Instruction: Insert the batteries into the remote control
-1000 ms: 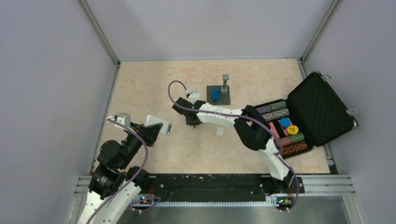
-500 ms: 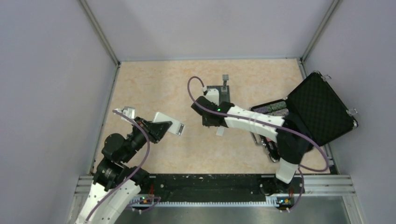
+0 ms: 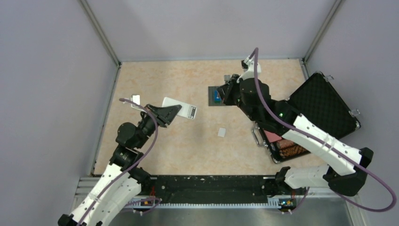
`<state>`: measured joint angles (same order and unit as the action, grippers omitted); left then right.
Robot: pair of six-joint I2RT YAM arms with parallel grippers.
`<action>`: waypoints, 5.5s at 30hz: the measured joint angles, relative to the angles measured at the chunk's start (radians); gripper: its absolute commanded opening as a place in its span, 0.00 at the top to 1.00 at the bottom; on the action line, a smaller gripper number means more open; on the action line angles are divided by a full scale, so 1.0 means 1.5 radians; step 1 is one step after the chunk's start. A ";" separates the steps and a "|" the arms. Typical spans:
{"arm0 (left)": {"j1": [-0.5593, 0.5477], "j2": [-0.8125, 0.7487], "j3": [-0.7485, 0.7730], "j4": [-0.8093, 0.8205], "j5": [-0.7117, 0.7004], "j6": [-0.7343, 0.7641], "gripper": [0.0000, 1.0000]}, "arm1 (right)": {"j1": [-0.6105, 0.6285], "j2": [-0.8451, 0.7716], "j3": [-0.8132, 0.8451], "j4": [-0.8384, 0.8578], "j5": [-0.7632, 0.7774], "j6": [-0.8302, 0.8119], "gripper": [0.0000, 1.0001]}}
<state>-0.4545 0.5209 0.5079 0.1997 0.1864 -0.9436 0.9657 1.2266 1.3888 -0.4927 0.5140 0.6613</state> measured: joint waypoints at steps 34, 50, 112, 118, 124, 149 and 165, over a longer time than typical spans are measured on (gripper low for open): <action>-0.002 0.016 -0.026 0.118 -0.140 -0.382 1.00 | 0.087 0.096 0.081 0.188 -0.154 -0.050 1.00; -0.002 -0.026 -0.073 0.111 -0.141 -0.425 1.00 | 0.136 0.123 0.106 0.156 -0.028 -0.019 1.00; -0.003 -0.091 -0.117 0.102 -0.150 -0.440 1.00 | 0.201 0.199 0.127 0.139 0.125 -0.026 0.94; -0.003 -0.075 -0.125 0.137 -0.156 -0.442 1.00 | 0.201 0.199 0.127 0.130 0.117 -0.009 0.94; -0.003 -0.066 -0.140 0.177 -0.166 -0.442 1.00 | 0.201 0.199 0.127 0.119 0.108 0.003 0.94; -0.003 -0.067 -0.149 0.190 -0.167 -0.433 1.00 | 0.203 0.199 0.127 0.101 0.098 0.015 0.80; -0.003 -0.097 -0.149 0.136 -0.176 -0.417 1.00 | 0.206 0.200 0.132 0.081 0.118 0.026 0.69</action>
<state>-0.4591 0.3752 0.2840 0.4030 -0.0772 -1.5688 1.2743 1.5265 1.5867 -0.3706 0.6910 0.7010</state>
